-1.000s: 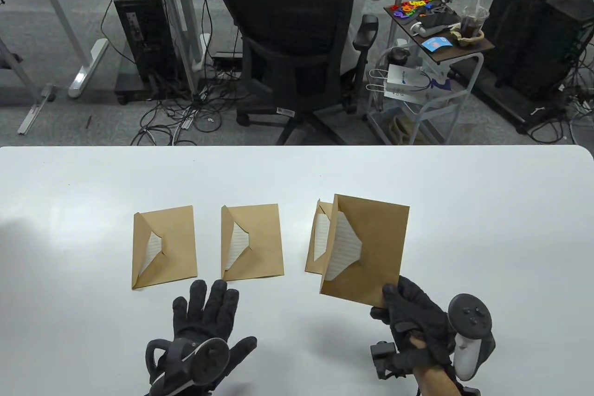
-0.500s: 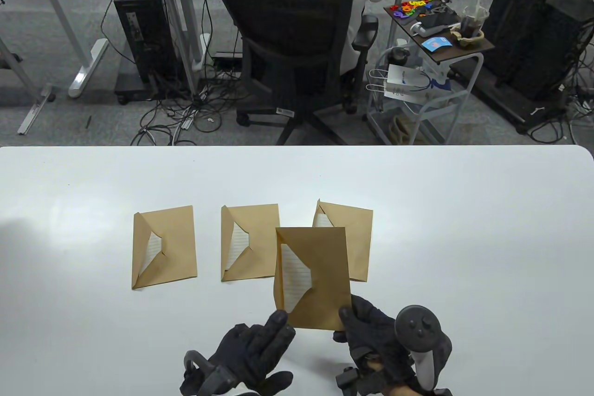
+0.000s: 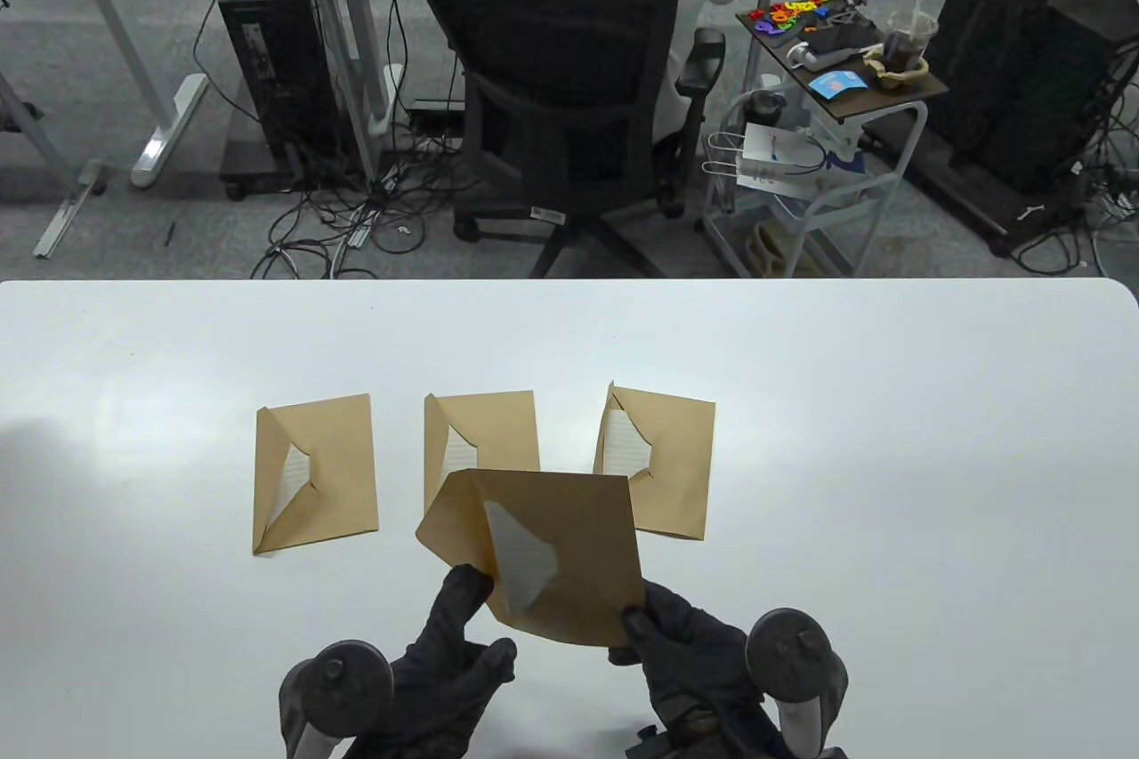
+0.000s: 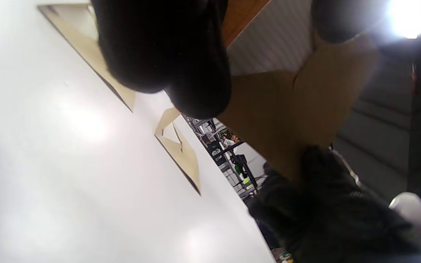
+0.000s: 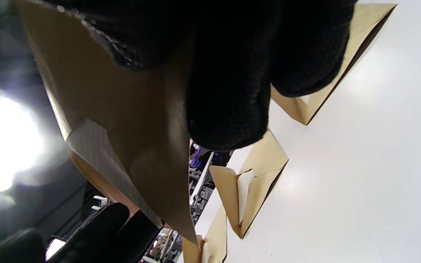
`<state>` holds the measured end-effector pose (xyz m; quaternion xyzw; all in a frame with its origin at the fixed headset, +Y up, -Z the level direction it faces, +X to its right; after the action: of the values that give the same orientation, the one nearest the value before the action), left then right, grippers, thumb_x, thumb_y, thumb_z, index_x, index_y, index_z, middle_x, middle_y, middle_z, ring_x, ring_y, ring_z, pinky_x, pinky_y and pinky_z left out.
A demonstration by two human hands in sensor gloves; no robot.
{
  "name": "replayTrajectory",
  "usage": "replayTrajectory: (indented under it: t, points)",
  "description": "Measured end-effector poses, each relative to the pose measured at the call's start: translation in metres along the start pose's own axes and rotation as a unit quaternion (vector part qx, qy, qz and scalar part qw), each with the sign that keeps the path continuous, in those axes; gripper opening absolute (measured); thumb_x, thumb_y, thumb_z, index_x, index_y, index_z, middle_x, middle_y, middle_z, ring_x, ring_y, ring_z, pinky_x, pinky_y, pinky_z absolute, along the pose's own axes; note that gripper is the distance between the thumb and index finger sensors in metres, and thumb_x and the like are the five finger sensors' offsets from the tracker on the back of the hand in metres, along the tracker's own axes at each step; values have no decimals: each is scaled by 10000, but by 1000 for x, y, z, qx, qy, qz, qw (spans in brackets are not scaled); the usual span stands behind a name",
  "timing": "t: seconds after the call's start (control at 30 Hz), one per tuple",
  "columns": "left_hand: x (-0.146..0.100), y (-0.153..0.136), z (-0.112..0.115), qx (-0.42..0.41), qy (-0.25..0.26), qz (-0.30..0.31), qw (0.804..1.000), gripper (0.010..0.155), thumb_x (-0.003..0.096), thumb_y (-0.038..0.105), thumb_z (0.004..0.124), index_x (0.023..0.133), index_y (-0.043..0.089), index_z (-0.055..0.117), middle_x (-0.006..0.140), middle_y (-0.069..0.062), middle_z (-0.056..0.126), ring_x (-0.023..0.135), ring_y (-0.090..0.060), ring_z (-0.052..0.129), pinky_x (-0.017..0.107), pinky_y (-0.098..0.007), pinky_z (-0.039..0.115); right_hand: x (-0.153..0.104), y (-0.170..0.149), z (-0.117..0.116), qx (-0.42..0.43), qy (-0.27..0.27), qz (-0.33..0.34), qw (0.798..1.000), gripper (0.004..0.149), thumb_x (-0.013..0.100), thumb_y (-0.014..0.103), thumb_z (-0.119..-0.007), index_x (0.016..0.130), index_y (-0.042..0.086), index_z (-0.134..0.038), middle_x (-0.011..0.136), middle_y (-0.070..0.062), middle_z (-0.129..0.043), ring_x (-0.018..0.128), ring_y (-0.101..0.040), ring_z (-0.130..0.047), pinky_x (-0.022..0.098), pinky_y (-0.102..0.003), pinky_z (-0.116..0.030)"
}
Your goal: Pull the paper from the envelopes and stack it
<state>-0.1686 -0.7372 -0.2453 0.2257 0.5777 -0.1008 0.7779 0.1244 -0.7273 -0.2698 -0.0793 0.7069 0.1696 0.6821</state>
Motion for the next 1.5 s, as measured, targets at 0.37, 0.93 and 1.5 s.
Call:
replayTrajectory:
  t: [0.37,0.93,1.5]
  points:
    - [-1,-9,-10,-29,31,-39,998,690,564,490,833,1096,133,578,940,-45,831,442,-113,1107,382,-376,956,-3,6,-7,-36,3,27,999,399,380,342,-845,775,291,-868,621,2,-1047,418,-172,-1126,461,-466,-896]
    - [-5,-11,-54,44,79,-50,995,446,547,421,867,899,147,866,704,-24,998,315,-104,1120,306,-384,974,-1,15,4,-165,-18,31,986,395,382,341,-871,744,193,-920,566,-65,-1071,342,-210,-1131,420,-505,-898]
    - [-6,-75,-31,55,-84,-302,948,454,512,356,918,845,49,923,604,-96,1047,220,-143,1135,237,-419,974,6,-5,98,-1,-155,-63,986,399,399,341,-852,765,190,-898,582,-65,-1057,354,-203,-1124,431,-497,-892]
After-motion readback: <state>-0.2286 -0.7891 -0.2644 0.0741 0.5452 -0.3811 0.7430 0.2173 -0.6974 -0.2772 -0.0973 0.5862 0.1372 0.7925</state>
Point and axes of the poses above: the tracker on the back of each hand, its own y axis roughly to the thumb side, its own x axis roughly from the wrist to the fingertips, z = x × y, the point moved 5 cm from there along x, roughly from the wrist to the fingertips
